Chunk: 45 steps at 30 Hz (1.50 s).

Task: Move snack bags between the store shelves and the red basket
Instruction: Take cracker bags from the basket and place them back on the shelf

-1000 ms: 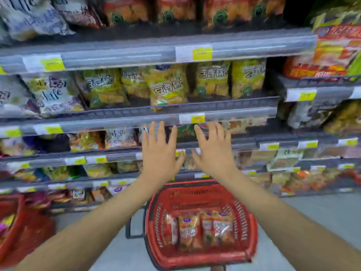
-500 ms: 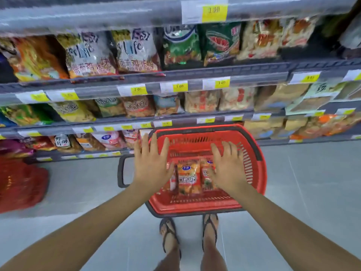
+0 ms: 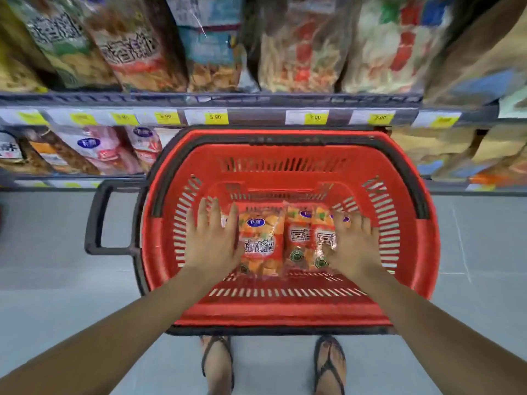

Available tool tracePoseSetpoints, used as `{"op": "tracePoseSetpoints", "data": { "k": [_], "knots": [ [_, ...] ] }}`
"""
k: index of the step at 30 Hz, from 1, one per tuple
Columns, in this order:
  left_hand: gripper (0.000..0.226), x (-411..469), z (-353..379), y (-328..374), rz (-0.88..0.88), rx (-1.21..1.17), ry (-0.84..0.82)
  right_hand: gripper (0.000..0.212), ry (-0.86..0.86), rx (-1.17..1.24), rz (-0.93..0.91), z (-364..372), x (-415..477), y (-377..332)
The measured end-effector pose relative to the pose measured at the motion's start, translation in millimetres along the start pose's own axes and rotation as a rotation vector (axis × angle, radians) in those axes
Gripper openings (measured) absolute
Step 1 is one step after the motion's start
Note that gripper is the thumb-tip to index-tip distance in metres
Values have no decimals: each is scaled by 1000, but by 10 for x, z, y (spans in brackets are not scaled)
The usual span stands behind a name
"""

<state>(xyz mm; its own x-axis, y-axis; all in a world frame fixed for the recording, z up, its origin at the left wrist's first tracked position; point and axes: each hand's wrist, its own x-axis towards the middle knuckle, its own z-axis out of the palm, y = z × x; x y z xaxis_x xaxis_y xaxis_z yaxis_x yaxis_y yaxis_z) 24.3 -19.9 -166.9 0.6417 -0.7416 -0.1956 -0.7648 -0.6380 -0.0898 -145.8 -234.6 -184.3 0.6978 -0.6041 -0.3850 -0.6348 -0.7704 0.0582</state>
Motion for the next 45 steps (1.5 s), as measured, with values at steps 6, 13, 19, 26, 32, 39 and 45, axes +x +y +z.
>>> {"op": "tracePoseSetpoints", "data": {
  "k": [6,13,19,26,32,39,45],
  "knots": [
    [93,293,730,387,-51,-14,-147,94,-98,33,99,630,414,168],
    [121,491,1303,606,-121,-95,-298,125,-275,333,362,1126,611,155],
    [131,685,1513,653,-247,-489,-514,125,-257,498,427,1244,699,154],
    [96,520,989,642,-110,-346,-263,107,-75,445,280,842,470,149],
    [98,296,-325,259,-146,-238,-112,105,53,444,150,-391,156,-53],
    [97,-18,-2199,-341,-188,-282,82,102,183,470,35,-2404,-456,-324],
    [94,-324,-3694,-819,-165,-248,242,103,359,376,-25,-3872,-1060,-563]
  ]
}}
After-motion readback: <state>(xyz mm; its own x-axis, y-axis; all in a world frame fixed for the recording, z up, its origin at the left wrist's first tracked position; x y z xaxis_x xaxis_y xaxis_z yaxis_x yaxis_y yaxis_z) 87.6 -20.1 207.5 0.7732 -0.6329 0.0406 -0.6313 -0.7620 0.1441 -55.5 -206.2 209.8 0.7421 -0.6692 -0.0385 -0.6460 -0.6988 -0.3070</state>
